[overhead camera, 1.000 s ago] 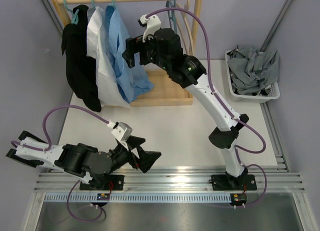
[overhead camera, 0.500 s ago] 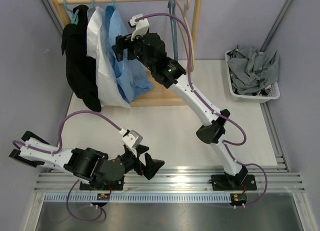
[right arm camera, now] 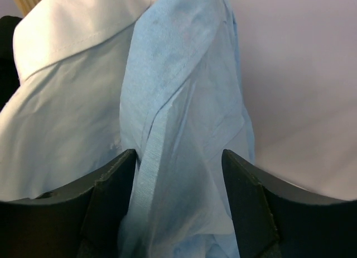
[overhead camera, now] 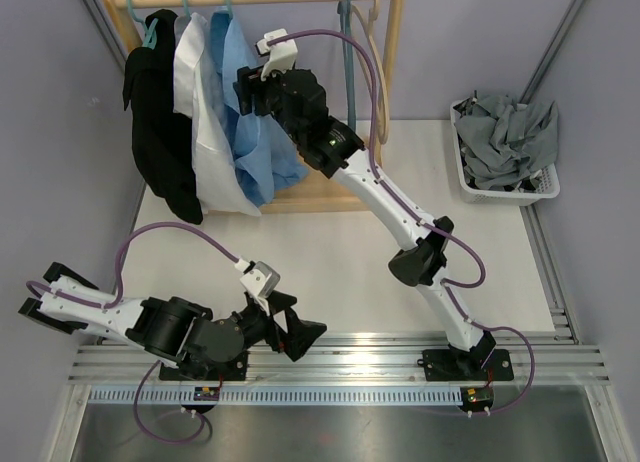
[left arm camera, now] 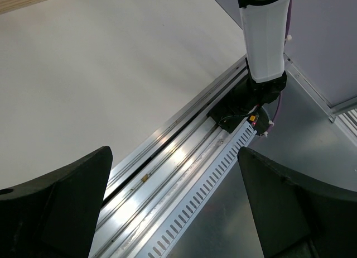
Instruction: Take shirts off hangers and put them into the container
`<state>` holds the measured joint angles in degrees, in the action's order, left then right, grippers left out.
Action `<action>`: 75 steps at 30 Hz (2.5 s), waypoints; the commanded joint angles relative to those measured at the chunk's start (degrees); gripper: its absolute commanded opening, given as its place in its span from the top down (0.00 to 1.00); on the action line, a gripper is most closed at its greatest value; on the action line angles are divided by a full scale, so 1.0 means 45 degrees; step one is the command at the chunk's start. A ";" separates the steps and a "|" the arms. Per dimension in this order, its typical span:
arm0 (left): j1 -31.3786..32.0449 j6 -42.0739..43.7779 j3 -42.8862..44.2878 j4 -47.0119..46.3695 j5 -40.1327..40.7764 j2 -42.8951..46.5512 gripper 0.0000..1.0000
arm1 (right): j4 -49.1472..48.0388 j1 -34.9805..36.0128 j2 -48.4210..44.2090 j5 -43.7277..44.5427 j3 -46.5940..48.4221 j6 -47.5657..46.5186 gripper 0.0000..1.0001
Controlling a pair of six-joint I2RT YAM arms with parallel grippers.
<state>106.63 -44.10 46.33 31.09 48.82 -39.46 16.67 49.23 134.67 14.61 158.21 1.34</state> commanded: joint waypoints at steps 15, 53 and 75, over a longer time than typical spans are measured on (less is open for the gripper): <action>0.0094 -0.0572 -0.0138 -0.0991 0.0109 0.0097 0.01 | -0.0754 -0.0179 -0.1702 0.0600 -0.0509 -0.1040 1.00; 0.0348 -0.0709 -0.0451 -0.1069 0.0499 0.0371 0.01 | 0.0552 -0.0628 -0.2798 0.0091 -0.0998 -0.1392 0.27; 0.0367 -0.0982 -0.0666 -0.1030 0.0538 0.0722 0.01 | 0.1901 -0.0277 -0.2447 0.1265 -0.0978 -0.1705 1.00</action>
<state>107.87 -47.03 43.92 29.41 48.93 -37.36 23.90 47.29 124.14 18.98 152.44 -5.13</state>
